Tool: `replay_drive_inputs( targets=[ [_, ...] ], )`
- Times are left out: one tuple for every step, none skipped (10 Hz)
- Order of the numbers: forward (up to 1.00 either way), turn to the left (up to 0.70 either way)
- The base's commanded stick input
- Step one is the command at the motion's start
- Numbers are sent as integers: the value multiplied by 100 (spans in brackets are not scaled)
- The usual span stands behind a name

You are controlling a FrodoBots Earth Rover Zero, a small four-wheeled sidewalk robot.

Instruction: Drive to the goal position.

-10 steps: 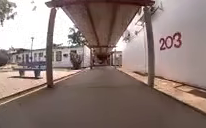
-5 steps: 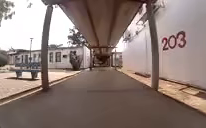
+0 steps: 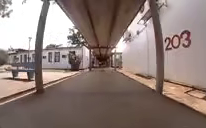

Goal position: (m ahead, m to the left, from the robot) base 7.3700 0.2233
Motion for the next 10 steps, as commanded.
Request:
replay_drive_inputs(
  targets=[
    [50, 0],
    [50, 0],
    [50, 0],
    [50, 0],
    [50, 0],
    [50, 0],
    [50, 0],
    [50, 0],
    [50, 0],
    [50, 0]
  ],
)
